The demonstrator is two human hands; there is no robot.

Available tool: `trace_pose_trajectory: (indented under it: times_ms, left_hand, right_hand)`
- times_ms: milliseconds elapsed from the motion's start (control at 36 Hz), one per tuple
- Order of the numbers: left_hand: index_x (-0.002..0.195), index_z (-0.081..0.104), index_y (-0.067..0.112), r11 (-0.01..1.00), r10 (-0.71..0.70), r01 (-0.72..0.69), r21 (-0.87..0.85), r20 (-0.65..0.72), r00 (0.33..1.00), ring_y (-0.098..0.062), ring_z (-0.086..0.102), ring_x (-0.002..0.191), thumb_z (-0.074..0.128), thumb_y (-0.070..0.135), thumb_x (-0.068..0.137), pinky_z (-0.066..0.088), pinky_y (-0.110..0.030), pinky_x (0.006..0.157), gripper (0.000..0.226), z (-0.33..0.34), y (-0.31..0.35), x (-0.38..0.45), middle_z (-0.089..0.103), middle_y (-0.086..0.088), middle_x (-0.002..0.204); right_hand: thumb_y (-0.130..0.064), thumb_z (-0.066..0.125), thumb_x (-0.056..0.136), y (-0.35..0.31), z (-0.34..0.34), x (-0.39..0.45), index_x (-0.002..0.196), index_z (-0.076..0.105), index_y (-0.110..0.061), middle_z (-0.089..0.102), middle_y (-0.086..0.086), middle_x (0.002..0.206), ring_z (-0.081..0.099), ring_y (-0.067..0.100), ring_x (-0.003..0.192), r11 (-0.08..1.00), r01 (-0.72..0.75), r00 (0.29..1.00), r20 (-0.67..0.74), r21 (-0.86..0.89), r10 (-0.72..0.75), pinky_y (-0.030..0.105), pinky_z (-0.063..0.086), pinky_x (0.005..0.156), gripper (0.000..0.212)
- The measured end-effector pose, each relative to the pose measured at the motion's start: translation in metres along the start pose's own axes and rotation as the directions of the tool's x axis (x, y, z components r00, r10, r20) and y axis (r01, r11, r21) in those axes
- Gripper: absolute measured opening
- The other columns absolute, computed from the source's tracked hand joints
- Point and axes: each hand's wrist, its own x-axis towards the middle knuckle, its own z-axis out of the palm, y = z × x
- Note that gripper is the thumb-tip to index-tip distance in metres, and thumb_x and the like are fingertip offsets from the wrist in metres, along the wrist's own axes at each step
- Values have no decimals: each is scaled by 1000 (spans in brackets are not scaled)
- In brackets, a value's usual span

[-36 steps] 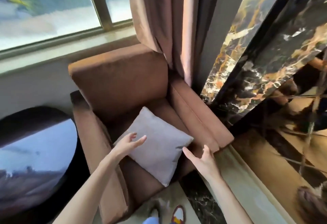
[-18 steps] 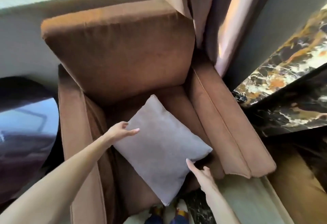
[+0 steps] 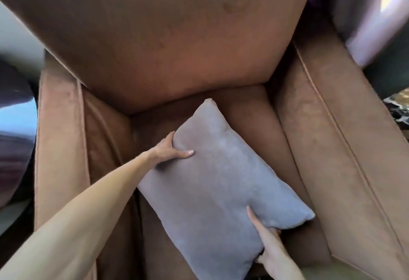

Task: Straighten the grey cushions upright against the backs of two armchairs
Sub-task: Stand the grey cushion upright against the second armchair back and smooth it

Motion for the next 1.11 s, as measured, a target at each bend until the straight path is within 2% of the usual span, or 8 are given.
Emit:
trace_pose_trajectory:
  times_ms: [139, 361, 500, 667, 806, 944, 1028, 1111]
  left_hand:
    - [147, 41, 24, 1000, -21, 20, -19, -32, 999, -25, 55, 128, 90, 63, 39, 45, -47, 112, 125, -2, 5, -10, 56, 0, 138]
    - [142, 46, 21, 992, 35, -43, -116, -76, 997, -17, 55, 124, 89, 69, 44, 46, -39, 109, 117, -20, 10, -64, 52, 4, 139]
    - [146, 33, 26, 932, 59, -121, -341, -186, 981, -2, 55, 112, 88, 67, 51, 45, -24, 90, 117, -37, 1, -96, 54, 16, 129]
    - [149, 37, 25, 747, 130, -342, -569, -380, 916, -12, 62, 123, 92, 68, 42, 50, -37, 106, 128, -57, 5, -110, 61, 7, 139]
    - [142, 36, 28, 631, 82, -420, -652, -483, 872, -4, 66, 116, 95, 60, 44, 53, -31, 97, 119, -67, 13, -103, 63, 10, 134]
    - [137, 35, 29, 632, 1, -356, -688, -459, 888, -16, 59, 126, 93, 56, 47, 48, -47, 109, 110, -69, 11, -86, 59, 7, 135]
    - [135, 36, 26, 640, -47, -309, -703, -437, 898, -16, 60, 122, 90, 53, 54, 48, -47, 109, 101, -71, 9, -78, 60, 6, 130]
    - [137, 41, 20, 645, -44, -308, -700, -436, 899, -15, 64, 117, 90, 33, 73, 50, -45, 106, 81, -81, 12, -73, 64, 2, 130]
  right_hand:
    - [-46, 93, 57, -4, -7, -13, 143, 42, -28, 67, 3, 128, 64, 31, 114, 999, -49, 998, 44, 21, 48, 58, 52, 100, 102]
    - [-36, 92, 65, -43, -11, -42, 151, 27, -29, 54, -4, 144, 52, 21, 133, 976, 216, 974, 65, 33, -218, 48, 36, 118, 109]
    - [-47, 87, 58, -106, -5, -52, 152, 26, -35, 53, -10, 145, 51, 12, 130, 901, 432, 890, 175, -25, -422, 37, 32, 119, 113]
    - [-62, 88, 49, -198, 25, -52, 152, 23, -42, 52, -17, 146, 47, 8, 137, 814, 580, 768, 345, -19, -539, 41, 26, 125, 124]
    - [-72, 89, 43, -256, 59, -47, 152, 20, -49, 49, -23, 149, 45, 10, 140, 776, 628, 709, 453, -60, -540, 49, 28, 123, 131]
    - [-71, 90, 45, -281, 81, -30, 147, 31, -46, 53, -21, 146, 51, 12, 136, 741, 660, 707, 435, -123, -557, 51, 39, 116, 121]
    - [-74, 88, 44, -286, 86, -18, 147, 32, -46, 52, -19, 146, 50, 15, 136, 729, 662, 721, 413, -172, -557, 52, 40, 115, 120]
    - [-72, 88, 45, -293, 88, -13, 146, 34, -42, 55, -18, 143, 53, 15, 132, 713, 666, 725, 418, -219, -548, 52, 41, 114, 118]
